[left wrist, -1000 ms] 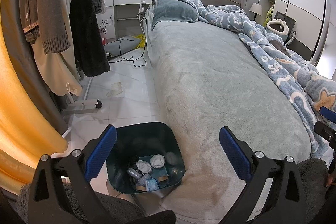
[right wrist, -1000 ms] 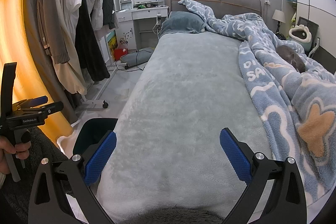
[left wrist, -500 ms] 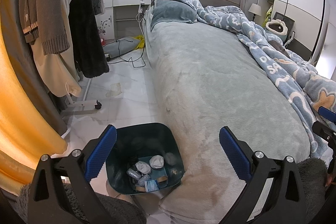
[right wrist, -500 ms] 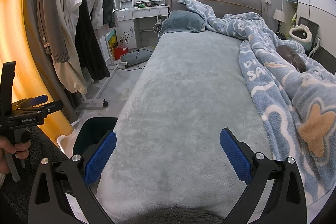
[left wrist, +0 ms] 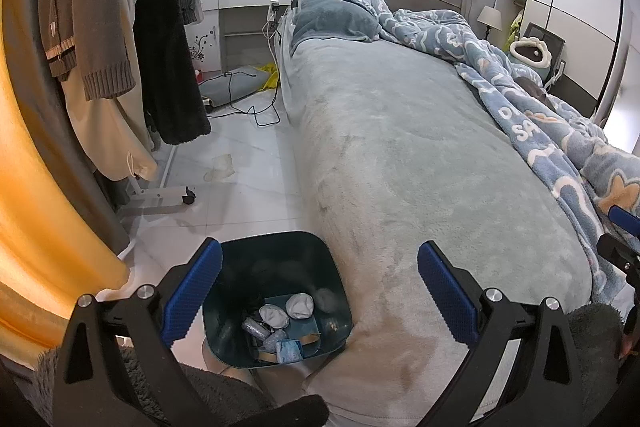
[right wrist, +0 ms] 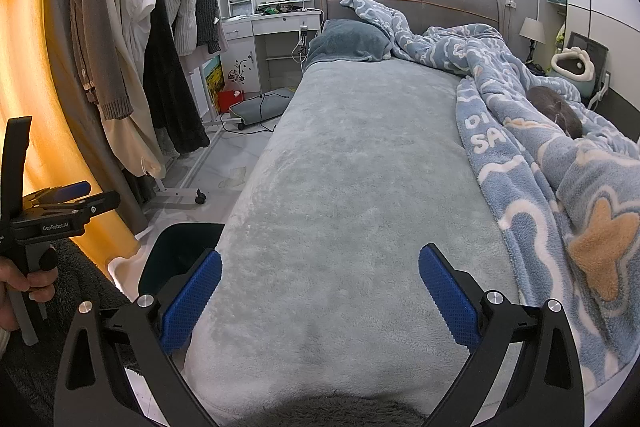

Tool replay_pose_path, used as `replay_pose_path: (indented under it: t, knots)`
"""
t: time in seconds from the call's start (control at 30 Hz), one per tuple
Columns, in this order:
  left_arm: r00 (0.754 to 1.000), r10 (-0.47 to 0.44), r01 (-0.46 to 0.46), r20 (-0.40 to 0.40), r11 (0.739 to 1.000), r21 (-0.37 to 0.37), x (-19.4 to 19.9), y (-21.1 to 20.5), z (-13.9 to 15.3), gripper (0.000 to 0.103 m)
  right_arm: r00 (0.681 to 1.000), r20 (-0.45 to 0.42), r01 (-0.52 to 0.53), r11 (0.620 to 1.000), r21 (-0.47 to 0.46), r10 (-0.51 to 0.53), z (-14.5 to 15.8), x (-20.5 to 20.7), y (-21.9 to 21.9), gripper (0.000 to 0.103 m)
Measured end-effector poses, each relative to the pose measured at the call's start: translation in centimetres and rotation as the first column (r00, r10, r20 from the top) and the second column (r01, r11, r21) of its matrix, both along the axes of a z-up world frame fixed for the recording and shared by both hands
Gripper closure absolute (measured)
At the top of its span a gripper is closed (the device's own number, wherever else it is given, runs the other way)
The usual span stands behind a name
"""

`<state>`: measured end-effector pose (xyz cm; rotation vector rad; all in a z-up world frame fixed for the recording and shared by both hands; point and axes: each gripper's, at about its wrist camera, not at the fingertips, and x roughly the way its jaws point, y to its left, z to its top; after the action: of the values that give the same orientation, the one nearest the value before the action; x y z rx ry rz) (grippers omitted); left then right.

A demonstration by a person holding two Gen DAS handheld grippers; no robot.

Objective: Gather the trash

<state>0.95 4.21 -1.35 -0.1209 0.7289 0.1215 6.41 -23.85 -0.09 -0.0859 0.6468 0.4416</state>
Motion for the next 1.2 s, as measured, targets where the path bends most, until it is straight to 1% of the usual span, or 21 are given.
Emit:
replay_pose_path:
  t: [1.2]
  knots:
    - [1.000, -0.001, 0.001, -0.001, 1.000, -0.003, 0.01, 0.24, 0.03, 0.003, 1.000, 0.004, 0.000, 1.000, -0.007, 0.000, 0.22, 0.12, -0.03, 0.003]
